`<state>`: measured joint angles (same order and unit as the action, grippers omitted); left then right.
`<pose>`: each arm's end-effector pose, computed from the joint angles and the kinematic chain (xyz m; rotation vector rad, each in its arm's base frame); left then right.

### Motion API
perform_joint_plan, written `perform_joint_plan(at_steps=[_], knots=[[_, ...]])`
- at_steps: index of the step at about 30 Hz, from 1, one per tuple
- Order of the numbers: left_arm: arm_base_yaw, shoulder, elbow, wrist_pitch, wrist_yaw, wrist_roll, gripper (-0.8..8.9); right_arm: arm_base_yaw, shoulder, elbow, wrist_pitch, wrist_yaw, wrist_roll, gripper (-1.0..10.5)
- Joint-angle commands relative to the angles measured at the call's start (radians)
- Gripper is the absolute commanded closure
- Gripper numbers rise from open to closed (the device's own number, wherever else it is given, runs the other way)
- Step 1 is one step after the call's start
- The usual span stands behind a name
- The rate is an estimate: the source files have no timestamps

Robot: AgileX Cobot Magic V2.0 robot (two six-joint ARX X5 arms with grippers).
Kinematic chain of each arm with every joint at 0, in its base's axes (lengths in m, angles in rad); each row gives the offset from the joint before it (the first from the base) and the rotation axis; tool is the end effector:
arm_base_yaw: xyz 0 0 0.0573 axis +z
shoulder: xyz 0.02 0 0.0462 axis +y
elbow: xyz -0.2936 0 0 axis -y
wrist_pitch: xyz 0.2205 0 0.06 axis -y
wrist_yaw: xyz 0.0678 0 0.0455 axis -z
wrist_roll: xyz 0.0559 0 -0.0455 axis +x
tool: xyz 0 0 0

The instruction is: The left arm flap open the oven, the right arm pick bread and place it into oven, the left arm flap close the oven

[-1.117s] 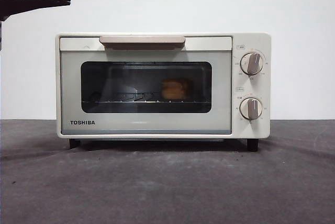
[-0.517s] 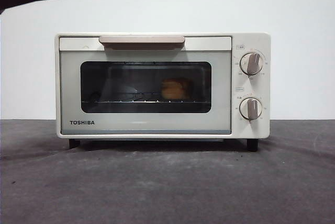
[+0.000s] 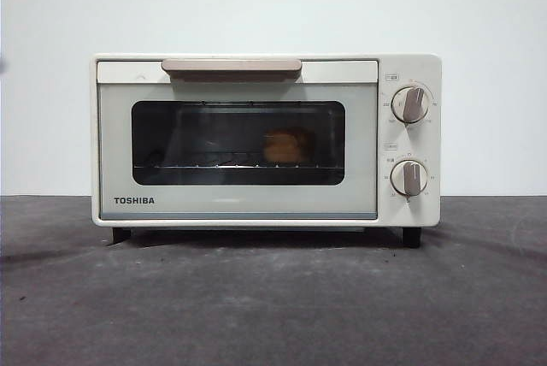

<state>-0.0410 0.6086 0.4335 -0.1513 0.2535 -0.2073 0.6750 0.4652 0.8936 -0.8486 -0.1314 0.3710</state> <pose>0.1215 -0.0190 0.2529 -0.2387 0.3550 -0.2572 0.0311 0.0343 0.3311 0.2299 0.5562 0.7052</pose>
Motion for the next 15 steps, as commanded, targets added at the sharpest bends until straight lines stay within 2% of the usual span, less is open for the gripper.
perform_joint_plan(at_steps=[1,4,10,15], knots=[[0.003,-0.144,-0.103,0.025,-0.292,0.087,7.94,0.009,0.003,0.012,0.010,0.001,-0.006,9.3],[0.003,-0.315,-0.239,0.038,-0.313,0.093,7.94,0.009,0.003,0.012,0.011,0.001,-0.006,9.3],[0.002,-0.585,-0.420,0.035,-0.278,0.115,7.94,0.009,0.003,0.012,0.011,0.001,-0.006,9.3],[0.002,-0.605,-0.422,-0.042,-0.281,0.186,7.94,0.009,0.003,0.012,0.016,0.001,-0.006,9.3]])
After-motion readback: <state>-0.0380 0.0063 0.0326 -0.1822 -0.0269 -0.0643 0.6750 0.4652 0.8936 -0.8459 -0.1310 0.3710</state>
